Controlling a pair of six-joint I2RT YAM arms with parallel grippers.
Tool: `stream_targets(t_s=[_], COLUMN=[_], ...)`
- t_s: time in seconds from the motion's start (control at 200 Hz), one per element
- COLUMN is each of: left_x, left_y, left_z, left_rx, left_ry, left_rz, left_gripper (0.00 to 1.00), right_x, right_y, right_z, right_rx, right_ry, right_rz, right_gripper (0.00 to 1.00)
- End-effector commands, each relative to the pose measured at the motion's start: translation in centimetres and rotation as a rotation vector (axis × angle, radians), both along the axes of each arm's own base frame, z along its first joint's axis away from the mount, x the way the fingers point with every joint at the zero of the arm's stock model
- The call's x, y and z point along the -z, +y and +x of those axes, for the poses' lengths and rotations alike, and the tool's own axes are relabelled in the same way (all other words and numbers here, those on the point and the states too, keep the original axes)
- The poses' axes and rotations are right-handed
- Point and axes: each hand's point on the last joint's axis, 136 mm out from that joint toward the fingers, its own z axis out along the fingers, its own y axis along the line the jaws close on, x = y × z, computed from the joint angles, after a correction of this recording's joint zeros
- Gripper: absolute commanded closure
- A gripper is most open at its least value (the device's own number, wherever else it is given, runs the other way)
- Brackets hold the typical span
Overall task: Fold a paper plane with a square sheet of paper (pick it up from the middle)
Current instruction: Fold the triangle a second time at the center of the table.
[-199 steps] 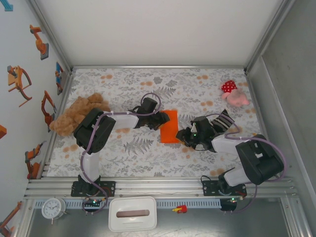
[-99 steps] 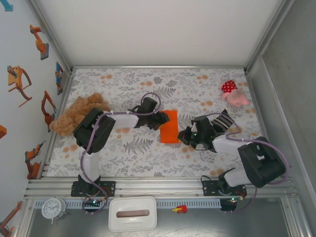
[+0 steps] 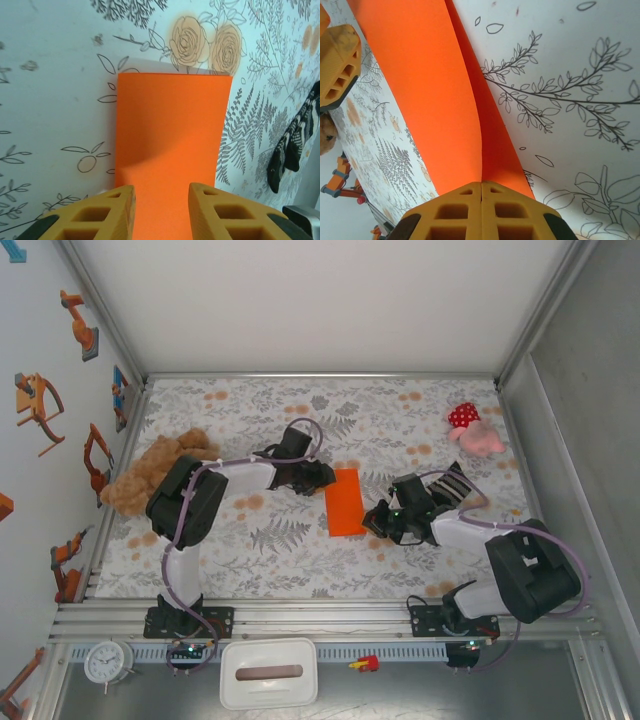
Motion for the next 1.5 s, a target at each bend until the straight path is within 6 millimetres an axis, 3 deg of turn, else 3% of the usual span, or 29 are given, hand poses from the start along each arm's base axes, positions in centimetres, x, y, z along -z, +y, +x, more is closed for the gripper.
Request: stream_targets(t_s=[0.0, 0.376, 0.641, 0.906, 1.497], left_x=[0.4, 2.9, 3.3, 3.9, 4.6], left_y=[-0.4, 0.1, 0.6, 1.2, 1.2], left_z=[-0.6, -0.9, -1.0, -1.0, -1.2], left_rx=[0.064, 0.063, 0.063, 0.054, 0.057], left_ry=[0.017, 0.076, 0.076, 0.084, 0.101], left_rz=[0.003, 0.058, 0.093, 0.12, 0.125], left_gripper=[0.68, 0.75, 0.79, 0.83, 0.84], right_x=[-1.4, -3.1, -3.6, -2.5, -0.4], right_y=[0.7, 2.4, 5.2, 6.5, 7.2], right_z=[0.5, 2.0, 4.0, 5.9, 6.7], right_rx=[-0.027, -0.066, -0.128, -0.119, -0.113], right_ry=[-0.027, -0.08, -0.132, -0.158, -0.147], right_rz=[0.019, 0.074, 0.105, 0.111, 0.121], right_gripper=[1.0, 1.0, 1.0, 1.0, 1.0])
